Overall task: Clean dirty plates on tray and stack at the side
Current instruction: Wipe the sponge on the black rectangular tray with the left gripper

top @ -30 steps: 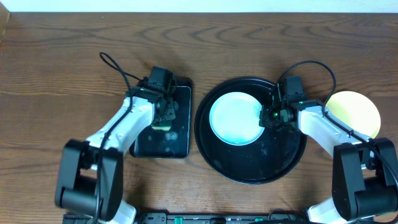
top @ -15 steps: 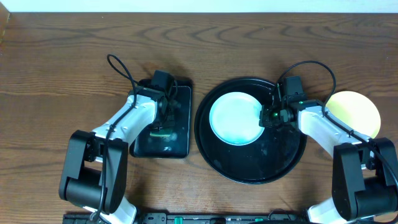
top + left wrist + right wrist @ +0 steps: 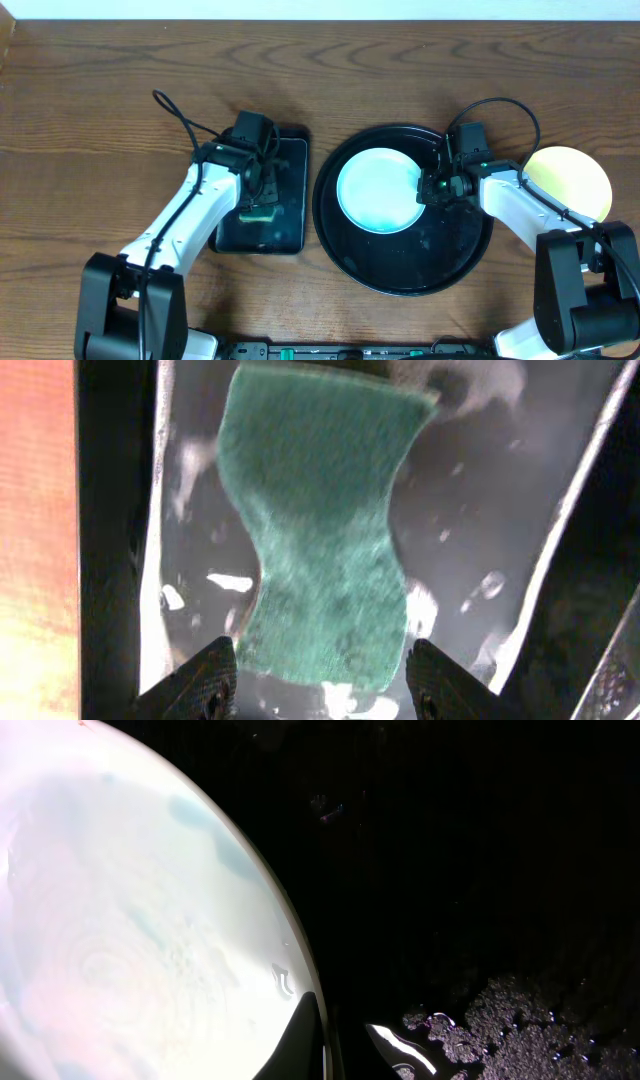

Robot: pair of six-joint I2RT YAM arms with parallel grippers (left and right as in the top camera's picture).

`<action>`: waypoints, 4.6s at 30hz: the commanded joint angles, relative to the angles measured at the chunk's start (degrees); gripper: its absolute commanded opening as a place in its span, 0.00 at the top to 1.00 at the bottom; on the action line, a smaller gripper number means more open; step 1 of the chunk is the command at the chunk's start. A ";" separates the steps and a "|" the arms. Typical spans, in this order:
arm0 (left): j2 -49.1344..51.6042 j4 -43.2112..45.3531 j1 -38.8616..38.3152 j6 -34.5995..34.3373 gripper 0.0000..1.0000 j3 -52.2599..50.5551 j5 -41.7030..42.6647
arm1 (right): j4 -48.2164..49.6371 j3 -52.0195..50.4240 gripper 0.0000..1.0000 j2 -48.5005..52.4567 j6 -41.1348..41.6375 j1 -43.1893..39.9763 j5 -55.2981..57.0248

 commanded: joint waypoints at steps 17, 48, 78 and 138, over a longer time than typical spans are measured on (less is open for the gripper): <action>8.04 5.44 0.09 -7.43 0.73 -6.93 -0.11 | -0.59 -0.42 0.99 1.03 0.31 0.31 3.30; -0.02 5.22 -0.94 5.81 0.54 -2.97 2.99 | -0.76 -0.44 0.99 1.03 0.31 0.31 3.30; 10.36 16.26 -0.94 0.33 0.69 -3.98 -4.68 | -0.61 -0.44 0.99 1.03 0.31 0.68 3.32; 13.64 16.61 -0.94 -0.74 0.79 -4.20 -0.31 | -0.74 -0.42 0.99 1.03 0.31 0.68 3.32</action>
